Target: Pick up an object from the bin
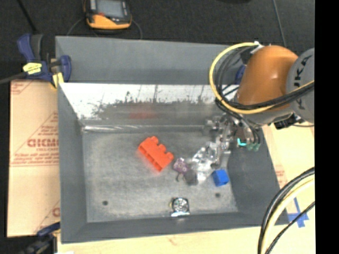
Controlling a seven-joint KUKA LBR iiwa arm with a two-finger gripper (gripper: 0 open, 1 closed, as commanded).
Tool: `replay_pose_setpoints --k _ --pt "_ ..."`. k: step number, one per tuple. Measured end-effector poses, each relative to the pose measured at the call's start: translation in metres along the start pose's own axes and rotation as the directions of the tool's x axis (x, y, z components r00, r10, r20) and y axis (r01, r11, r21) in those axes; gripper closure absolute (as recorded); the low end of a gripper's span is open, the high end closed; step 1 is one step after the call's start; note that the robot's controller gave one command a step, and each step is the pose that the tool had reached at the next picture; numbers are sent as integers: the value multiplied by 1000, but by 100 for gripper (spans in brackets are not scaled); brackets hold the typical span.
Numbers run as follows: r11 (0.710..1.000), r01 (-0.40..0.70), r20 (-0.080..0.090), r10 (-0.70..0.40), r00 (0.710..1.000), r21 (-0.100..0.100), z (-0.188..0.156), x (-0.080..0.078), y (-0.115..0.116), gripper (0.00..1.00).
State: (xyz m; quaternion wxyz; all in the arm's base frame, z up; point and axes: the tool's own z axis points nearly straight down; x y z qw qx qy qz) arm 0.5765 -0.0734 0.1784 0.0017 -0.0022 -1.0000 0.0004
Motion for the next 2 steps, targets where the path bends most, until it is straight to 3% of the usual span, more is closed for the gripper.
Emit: replay_pose_setpoints --k 1,2 --pt "999 -32 16 32 999 1 66 13 -21 0" --pt "999 -32 15 32 999 2 68 14 -22 100"
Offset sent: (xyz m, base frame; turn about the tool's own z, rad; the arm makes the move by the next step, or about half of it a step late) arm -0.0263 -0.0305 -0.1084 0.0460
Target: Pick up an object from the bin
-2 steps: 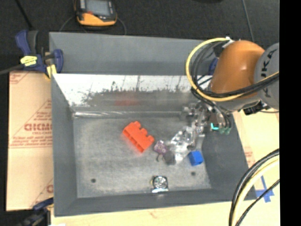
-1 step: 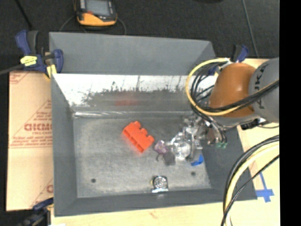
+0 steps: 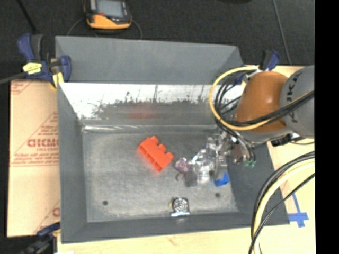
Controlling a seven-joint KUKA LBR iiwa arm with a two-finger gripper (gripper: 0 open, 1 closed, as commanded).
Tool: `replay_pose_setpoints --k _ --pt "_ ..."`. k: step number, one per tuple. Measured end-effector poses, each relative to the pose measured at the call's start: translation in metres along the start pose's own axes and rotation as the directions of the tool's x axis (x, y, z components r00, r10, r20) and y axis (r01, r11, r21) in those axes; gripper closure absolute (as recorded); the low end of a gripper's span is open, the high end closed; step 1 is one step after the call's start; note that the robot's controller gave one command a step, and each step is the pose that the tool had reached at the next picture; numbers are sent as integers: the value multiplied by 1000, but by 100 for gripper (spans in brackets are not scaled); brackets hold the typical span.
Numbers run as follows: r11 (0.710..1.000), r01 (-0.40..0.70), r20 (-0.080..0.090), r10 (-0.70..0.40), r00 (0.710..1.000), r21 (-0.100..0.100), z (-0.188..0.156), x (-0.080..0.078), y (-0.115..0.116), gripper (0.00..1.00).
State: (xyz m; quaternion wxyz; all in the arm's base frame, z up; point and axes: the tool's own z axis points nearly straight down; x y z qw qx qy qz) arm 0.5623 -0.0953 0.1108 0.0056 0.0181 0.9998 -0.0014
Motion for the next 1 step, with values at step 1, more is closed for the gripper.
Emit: replay_pose_setpoints --k 1 --pt "1000 -26 -1 26 1000 -2 -149 -22 12 100"
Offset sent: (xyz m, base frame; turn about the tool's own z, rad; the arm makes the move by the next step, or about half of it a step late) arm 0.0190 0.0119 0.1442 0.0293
